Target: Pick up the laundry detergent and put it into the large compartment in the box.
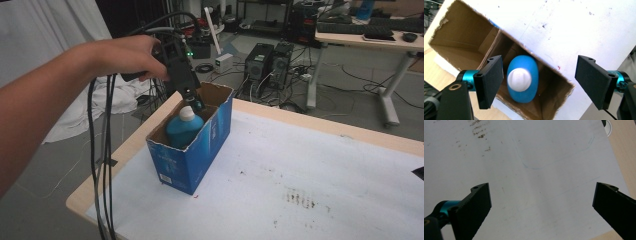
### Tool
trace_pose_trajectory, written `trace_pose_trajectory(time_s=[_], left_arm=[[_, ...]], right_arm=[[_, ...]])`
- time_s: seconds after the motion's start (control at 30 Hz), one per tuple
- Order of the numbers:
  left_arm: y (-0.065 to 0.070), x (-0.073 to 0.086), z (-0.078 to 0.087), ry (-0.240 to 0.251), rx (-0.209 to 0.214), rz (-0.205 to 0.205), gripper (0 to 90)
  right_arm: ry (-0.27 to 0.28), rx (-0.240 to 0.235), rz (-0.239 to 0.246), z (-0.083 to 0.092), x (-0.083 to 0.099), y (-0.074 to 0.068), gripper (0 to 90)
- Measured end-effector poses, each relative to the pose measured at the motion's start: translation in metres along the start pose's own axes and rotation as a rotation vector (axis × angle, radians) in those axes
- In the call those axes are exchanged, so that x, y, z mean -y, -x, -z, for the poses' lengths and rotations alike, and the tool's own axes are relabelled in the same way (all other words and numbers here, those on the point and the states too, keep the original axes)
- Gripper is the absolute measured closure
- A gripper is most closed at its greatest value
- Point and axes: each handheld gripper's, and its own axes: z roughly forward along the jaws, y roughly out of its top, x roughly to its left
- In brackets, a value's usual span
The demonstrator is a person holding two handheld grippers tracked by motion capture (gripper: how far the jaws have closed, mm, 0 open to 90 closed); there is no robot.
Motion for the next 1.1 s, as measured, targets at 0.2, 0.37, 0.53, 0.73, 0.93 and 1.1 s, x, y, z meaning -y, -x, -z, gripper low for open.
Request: trace_pose_trajectory(time_s=[0.2, 0.37, 0.53, 0.73, 0.93, 1.1], left_arm=[[0.012, -0.016, -0.002, 0.017, 0.067, -0.025, 22.8], [0.026, -0.033, -0.011, 0.046, 0.104, -0.068, 22.8], [0.04, -0.052, -0.021, 0.077, 0.123, -0.117, 11.9], [0.052, -0.071, -0.036, 0.074, 0.126, -0.156, 1.5], [0.064, -0.086, -0.049, 0.052, 0.131, -0.204, 1.5], [0.073, -0.097, -0.06, 0.044, 0.128, -0.235, 1.6]], right_arm=[[0.011, 0.002, 0.002, 0.003, 0.003, -0.002, 1.1], [0.022, 0.009, -0.006, 0.006, 0.006, -0.004, 1.1], [0.032, 0.004, -0.013, 0.004, 0.01, -0.005, 1.1], [0.041, 0.003, -0.017, 0.003, 0.013, -0.007, 1.1], [0.047, 0.001, -0.014, 0.003, 0.015, -0.008, 1.1], [0.046, -0.008, -0.01, -0.001, 0.015, -0.009, 1.1]])
